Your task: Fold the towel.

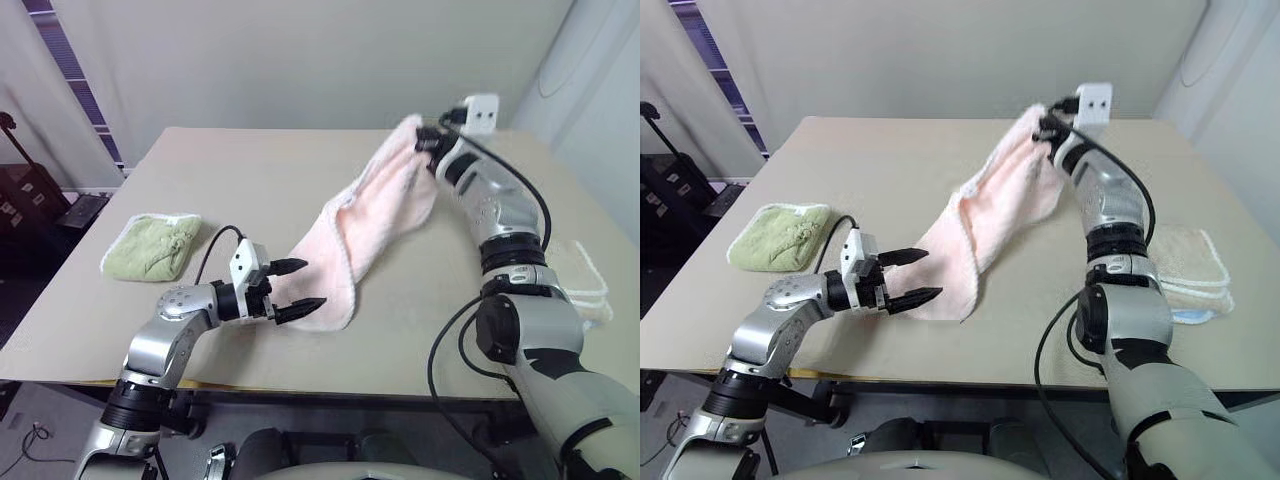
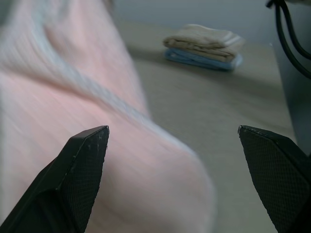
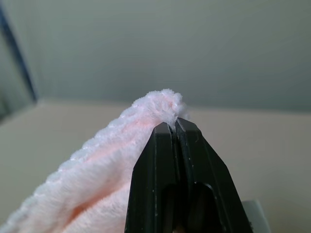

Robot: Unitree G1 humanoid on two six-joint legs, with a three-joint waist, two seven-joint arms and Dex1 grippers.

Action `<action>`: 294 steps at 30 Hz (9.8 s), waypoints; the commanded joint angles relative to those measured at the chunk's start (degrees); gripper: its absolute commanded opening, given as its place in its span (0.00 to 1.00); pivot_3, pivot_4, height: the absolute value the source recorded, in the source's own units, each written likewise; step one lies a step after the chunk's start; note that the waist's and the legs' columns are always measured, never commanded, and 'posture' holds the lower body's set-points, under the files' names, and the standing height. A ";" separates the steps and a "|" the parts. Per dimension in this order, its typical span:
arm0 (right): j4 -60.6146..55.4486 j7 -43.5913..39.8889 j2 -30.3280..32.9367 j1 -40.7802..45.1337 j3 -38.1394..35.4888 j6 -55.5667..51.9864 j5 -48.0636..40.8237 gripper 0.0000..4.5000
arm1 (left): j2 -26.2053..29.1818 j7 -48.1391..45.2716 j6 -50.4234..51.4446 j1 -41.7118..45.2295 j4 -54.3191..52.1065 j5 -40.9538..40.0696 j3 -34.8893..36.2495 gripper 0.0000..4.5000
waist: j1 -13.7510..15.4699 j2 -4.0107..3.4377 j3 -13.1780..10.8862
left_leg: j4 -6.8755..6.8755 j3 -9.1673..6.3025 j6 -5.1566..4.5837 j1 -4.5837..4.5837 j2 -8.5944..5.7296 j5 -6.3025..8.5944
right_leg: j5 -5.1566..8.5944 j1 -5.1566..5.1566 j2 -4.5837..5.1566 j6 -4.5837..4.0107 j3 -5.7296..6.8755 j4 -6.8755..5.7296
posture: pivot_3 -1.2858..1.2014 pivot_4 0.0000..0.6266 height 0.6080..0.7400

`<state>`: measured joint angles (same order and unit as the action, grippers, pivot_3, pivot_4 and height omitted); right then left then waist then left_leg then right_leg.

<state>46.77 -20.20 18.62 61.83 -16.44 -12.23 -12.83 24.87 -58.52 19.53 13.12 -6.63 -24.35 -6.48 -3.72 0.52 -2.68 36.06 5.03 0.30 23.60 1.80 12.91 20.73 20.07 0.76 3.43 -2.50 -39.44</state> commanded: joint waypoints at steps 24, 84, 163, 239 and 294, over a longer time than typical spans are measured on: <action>4.03 19.90 0.30 -1.30 -3.27 3.00 -0.38 0.01 | -11.44 5.96 -11.26 18.09 27.96 26.75 -18.99 1.00 | -0.15 -0.02 0.00 | 0.01 0.09 -0.01 0.13 0.02 -0.03 | 0.00 0.20 -0.12 0.01 -0.15 -0.06 | 0.52 0.00 1.00; 19.65 4.54 7.22 8.95 -7.03 16.94 -5.20 0.00 | -3.50 31.16 -23.61 63.60 83.18 8.66 27.55 0.00 | -0.20 0.04 -0.06 | 0.09 0.11 0.40 0.83 0.01 -0.29 | -0.01 1.12 -0.20 0.09 -0.16 -0.54 | 0.52 0.00 1.00; -59.69 1.15 0.21 -68.28 -7.63 -13.90 -29.39 0.00 | 10.14 -11.96 -15.41 29.62 68.39 8.99 13.12 0.00 | 1.30 0.51 0.16 | 0.18 0.15 -0.10 0.31 0.06 -0.30 | -0.24 0.36 0.20 0.07 0.16 -0.22 | 0.52 0.00 1.00; -36.70 21.51 16.96 -67.62 -13.80 -44.67 -81.43 0.55 | 6.04 -22.65 -4.48 17.76 41.24 4.01 10.39 1.00 | 1.23 0.72 0.33 | -0.13 0.97 -0.65 0.31 0.00 -0.45 | -1.08 0.29 1.62 0.00 0.93 1.14 | 0.52 0.00 1.00; -66.40 3.71 12.96 -53.40 17.56 -43.70 -47.99 0.01 | 9.36 -26.14 7.05 17.64 28.44 -3.02 8.18 1.00 | 1.17 0.16 0.38 | -0.27 1.03 -0.99 0.88 0.03 -0.46 | -1.14 0.84 1.99 0.18 1.65 1.41 | 0.52 0.00 1.00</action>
<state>-20.69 -16.32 32.37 6.78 -0.15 -56.95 -63.75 33.80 -84.47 27.67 29.49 22.12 -27.17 1.24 -2.55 0.68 -2.30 35.78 6.06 -0.63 24.48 1.83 12.48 19.59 20.93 2.75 3.61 -0.85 -38.03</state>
